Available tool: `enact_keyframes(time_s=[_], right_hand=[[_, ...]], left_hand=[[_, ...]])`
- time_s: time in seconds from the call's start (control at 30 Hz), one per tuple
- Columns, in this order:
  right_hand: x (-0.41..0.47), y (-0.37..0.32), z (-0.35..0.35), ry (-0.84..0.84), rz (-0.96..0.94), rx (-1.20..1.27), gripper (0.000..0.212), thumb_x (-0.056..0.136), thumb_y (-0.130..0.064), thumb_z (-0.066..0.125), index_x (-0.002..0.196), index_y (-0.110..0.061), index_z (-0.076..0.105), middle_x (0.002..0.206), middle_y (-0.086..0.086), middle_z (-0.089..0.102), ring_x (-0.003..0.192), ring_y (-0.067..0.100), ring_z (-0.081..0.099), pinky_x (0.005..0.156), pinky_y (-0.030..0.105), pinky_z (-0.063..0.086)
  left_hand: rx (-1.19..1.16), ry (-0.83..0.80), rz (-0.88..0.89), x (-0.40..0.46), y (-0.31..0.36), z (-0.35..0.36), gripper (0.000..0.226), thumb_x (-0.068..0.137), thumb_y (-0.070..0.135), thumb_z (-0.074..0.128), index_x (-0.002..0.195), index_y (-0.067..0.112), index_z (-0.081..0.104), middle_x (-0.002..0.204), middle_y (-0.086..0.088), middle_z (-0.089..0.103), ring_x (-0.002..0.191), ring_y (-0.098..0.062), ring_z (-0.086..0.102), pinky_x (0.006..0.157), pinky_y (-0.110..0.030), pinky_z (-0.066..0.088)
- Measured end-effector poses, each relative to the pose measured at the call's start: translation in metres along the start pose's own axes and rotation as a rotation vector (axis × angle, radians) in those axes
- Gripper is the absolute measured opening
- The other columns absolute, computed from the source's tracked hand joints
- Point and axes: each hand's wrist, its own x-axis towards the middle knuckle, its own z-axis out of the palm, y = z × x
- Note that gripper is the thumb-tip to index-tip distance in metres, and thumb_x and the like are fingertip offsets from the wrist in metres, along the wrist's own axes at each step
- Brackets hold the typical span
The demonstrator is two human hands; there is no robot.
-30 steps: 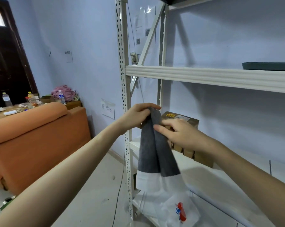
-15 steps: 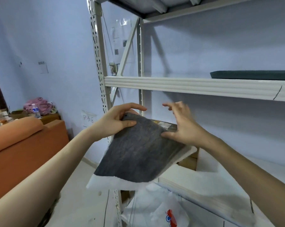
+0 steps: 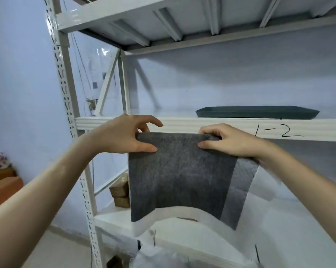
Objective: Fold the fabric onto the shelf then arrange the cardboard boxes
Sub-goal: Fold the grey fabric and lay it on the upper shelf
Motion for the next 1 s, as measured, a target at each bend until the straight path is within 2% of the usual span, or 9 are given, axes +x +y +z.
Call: enact_keyframes(time_s=[0.07,0.2,0.3,0.37,0.47,0.7,0.77,0.87,1.0], right_hand=[[-0.003,0.002,-0.023,0.044,0.01,-0.041,0.011,0.089,-0.021,0.058,0.08,-0.016,0.061,0.075,0.004,0.056,0.073,0.011,0.049,0.069,0.032,0.037],[-0.009,0.007,-0.073,0.043,0.056,-0.087,0.008,0.084,-0.028,0.066,0.088,-0.022,0.065,0.087,0.0,0.069,0.08,0.012,0.063,0.074,0.029,0.048],[-0.012,0.015,-0.105,0.021,0.121,-0.282,0.011,0.078,-0.027,0.073,0.077,-0.021,0.063,0.076,-0.007,0.066,0.067,0.004,0.06,0.059,0.017,0.045],[-0.009,0.019,-0.125,0.075,0.126,-0.395,0.017,0.08,-0.025,0.071,0.073,-0.012,0.061,0.068,0.001,0.062,0.062,0.011,0.055,0.054,0.022,0.04],[0.002,0.019,-0.157,0.22,0.052,-0.515,0.026,0.082,-0.024,0.068,0.084,0.002,0.062,0.077,0.019,0.064,0.073,0.028,0.058,0.063,0.038,0.037],[0.031,0.012,-0.235,0.7,-0.087,-0.737,0.013,0.075,0.0,0.051,0.083,0.001,0.061,0.079,0.021,0.063,0.082,0.033,0.057,0.062,0.035,0.032],[0.036,0.018,-0.247,0.812,-0.092,-0.818,0.019,0.073,0.003,0.047,0.081,-0.007,0.061,0.076,0.016,0.061,0.084,0.037,0.057,0.064,0.031,0.035],[0.035,0.037,-0.248,0.857,-0.135,-0.835,0.048,0.073,0.007,0.048,0.107,-0.02,0.068,0.105,0.011,0.072,0.104,0.036,0.061,0.085,0.04,0.049],[0.019,0.089,-0.219,0.612,-0.025,-0.834,0.056,0.07,0.01,0.045,0.113,-0.021,0.066,0.115,0.007,0.069,0.109,0.034,0.059,0.086,0.043,0.049]], left_hand=[[0.079,-0.006,0.039,0.021,0.023,-0.003,0.043,0.072,0.058,0.067,0.111,0.04,0.06,0.091,0.017,0.064,0.084,-0.005,0.062,0.08,-0.035,0.053],[0.073,0.082,0.132,0.068,0.047,-0.012,0.02,0.084,0.039,0.065,0.084,0.02,0.07,0.076,0.004,0.068,0.074,-0.01,0.061,0.072,-0.037,0.052],[0.07,0.222,0.156,0.099,0.053,-0.026,0.019,0.083,0.034,0.067,0.085,0.015,0.071,0.079,-0.004,0.07,0.078,-0.016,0.061,0.075,-0.038,0.049],[0.088,0.347,0.159,0.118,0.057,-0.037,0.017,0.081,0.033,0.07,0.086,0.017,0.072,0.08,-0.004,0.07,0.08,-0.02,0.061,0.075,-0.038,0.049],[0.152,0.6,0.193,0.143,0.07,-0.058,0.014,0.079,0.031,0.071,0.085,0.019,0.07,0.075,-0.002,0.065,0.084,-0.024,0.061,0.075,-0.042,0.05],[0.245,1.07,0.326,0.199,0.093,-0.1,0.021,0.083,0.017,0.056,0.1,0.013,0.066,0.099,-0.013,0.068,0.098,-0.031,0.06,0.084,-0.041,0.048],[0.3,1.104,0.373,0.217,0.098,-0.098,0.022,0.081,0.006,0.05,0.098,0.008,0.063,0.102,-0.016,0.064,0.098,-0.032,0.058,0.081,-0.04,0.045],[0.292,1.114,0.374,0.241,0.098,-0.074,0.021,0.078,0.0,0.044,0.091,0.005,0.059,0.1,-0.016,0.059,0.093,-0.032,0.055,0.069,-0.037,0.043],[0.314,0.864,0.387,0.26,0.078,-0.001,0.034,0.072,0.0,0.033,0.092,0.007,0.06,0.098,-0.012,0.063,0.086,-0.033,0.059,0.057,-0.035,0.041]])
